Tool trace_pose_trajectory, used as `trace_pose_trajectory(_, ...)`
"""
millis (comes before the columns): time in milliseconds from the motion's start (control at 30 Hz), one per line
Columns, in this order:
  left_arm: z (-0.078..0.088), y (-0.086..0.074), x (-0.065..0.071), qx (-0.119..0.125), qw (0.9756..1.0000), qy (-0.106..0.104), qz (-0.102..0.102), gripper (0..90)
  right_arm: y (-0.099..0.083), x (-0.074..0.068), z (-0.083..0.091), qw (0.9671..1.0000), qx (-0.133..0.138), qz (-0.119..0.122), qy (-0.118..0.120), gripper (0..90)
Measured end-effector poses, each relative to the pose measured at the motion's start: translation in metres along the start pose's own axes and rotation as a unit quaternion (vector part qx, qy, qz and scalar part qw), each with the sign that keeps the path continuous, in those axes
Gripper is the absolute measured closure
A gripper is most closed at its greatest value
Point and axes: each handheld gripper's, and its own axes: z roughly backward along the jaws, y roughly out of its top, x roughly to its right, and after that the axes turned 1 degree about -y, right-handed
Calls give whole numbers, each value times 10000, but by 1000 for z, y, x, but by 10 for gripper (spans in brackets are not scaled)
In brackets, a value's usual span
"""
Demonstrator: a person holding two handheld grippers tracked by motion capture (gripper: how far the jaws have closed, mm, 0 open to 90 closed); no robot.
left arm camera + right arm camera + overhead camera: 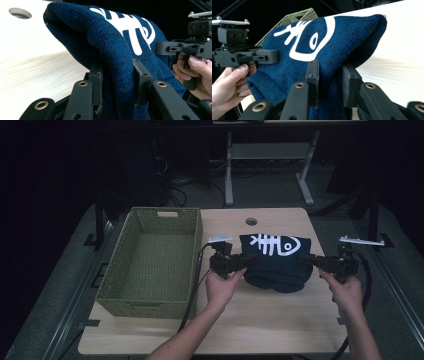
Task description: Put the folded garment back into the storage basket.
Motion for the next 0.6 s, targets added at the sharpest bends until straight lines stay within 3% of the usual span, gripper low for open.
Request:
trace_pose_trajectory(200, 8, 5, -1, 0, 10000, -21, -28, 659, 4, -7, -1, 10000, 15, -7, 72, 708)
trace_pose_trajectory(600, 34, 17, -9, 162, 9998, -68, 55, 657, 25, -32, -10, 9995, -5, 276, 179, 708)
